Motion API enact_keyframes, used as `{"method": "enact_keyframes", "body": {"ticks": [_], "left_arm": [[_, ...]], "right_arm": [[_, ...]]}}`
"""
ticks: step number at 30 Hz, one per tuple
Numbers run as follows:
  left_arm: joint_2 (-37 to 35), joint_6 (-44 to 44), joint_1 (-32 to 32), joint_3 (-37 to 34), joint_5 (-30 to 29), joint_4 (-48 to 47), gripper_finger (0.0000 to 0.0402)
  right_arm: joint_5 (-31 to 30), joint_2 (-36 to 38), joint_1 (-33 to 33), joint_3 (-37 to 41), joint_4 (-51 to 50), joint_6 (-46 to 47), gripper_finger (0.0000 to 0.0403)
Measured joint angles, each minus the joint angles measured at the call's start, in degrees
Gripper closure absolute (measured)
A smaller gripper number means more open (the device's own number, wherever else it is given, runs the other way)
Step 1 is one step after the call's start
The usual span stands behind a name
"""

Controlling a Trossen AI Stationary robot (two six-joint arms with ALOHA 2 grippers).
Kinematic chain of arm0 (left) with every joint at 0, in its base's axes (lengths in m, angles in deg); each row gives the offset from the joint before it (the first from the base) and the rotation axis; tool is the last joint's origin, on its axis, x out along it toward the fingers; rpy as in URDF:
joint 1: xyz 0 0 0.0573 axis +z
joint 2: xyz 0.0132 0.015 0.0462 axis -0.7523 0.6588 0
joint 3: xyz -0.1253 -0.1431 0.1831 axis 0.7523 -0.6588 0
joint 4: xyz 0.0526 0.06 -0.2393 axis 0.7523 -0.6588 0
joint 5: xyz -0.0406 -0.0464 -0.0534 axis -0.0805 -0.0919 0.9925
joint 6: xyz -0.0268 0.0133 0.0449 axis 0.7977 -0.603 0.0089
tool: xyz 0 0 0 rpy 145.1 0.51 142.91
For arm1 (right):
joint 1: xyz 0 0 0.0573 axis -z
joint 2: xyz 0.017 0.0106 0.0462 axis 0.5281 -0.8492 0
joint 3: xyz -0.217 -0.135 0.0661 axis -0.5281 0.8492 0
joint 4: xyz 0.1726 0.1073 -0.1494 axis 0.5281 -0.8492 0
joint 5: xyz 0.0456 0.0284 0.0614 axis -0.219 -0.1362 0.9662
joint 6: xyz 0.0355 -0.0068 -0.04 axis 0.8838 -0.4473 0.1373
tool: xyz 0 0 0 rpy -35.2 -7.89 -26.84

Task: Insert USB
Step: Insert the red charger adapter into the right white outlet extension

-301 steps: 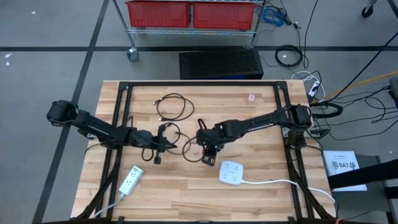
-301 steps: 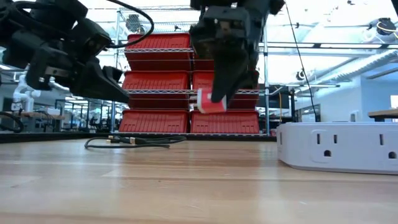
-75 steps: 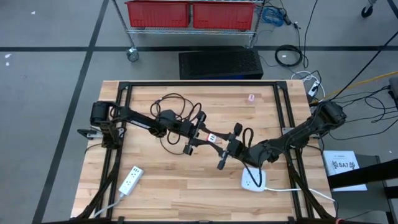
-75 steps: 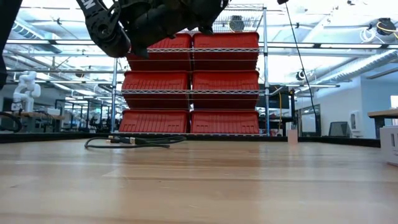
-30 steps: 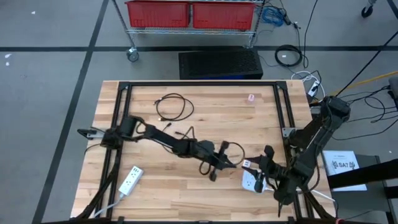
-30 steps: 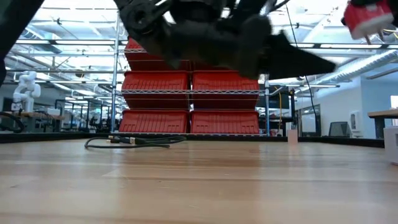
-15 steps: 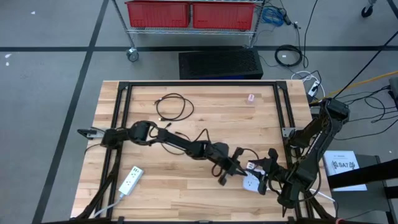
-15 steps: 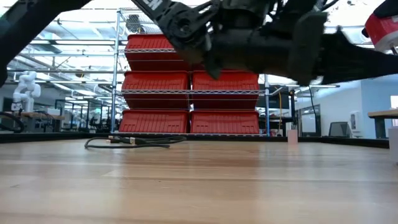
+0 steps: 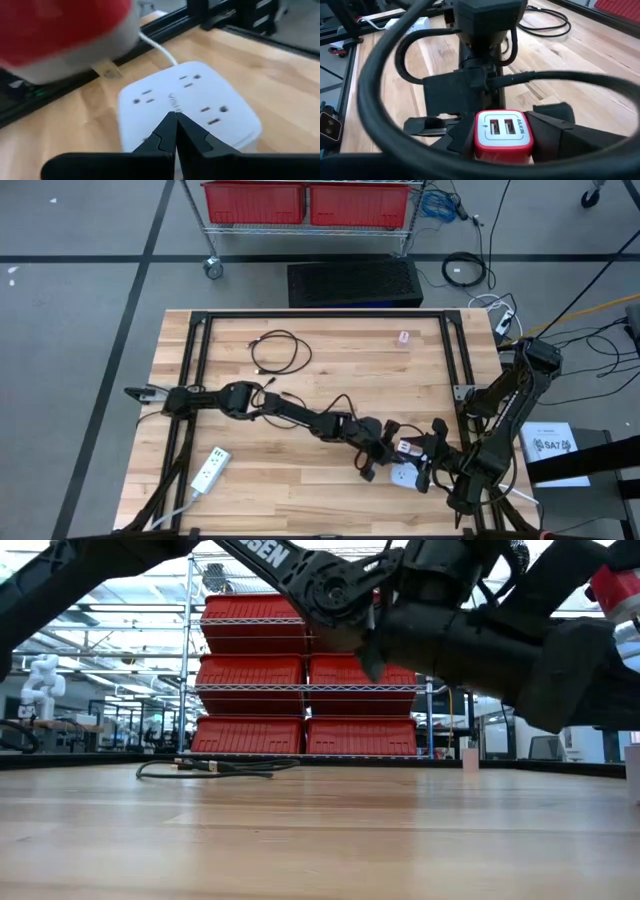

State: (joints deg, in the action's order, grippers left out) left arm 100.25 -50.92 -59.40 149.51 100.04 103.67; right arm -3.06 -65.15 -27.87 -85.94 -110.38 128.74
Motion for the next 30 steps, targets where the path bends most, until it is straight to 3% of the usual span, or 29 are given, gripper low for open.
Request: {"method": "enact_keyframes", "body": {"ticks": [5,19,25,30], "left_arm": [[-0.37,-3.43,-0.42,0.22,-9.62,-5.74,0.0395],[-7.90,-3.27,0.04,-1.03,-13.03,-27.48,0.0400],[-12.24,-3.20,0.08,-8.89,-13.03,-26.39,0.0400],[-18.38,-4.16,0.89,-19.67,-12.79,-21.79,0.0401]], "right_arm": [[1.06,0.02,-0.02,0.01,-0.02,-0.01,0.0283],[1.18,0.04,-0.72,0.00,-0.40,0.44,0.0283],[0.53,0.04,-0.67,0.02,-0.25,-0.15,0.0283],[0.07,0.04,0.55,0.02,0.24,-2.04,0.0283]]}}
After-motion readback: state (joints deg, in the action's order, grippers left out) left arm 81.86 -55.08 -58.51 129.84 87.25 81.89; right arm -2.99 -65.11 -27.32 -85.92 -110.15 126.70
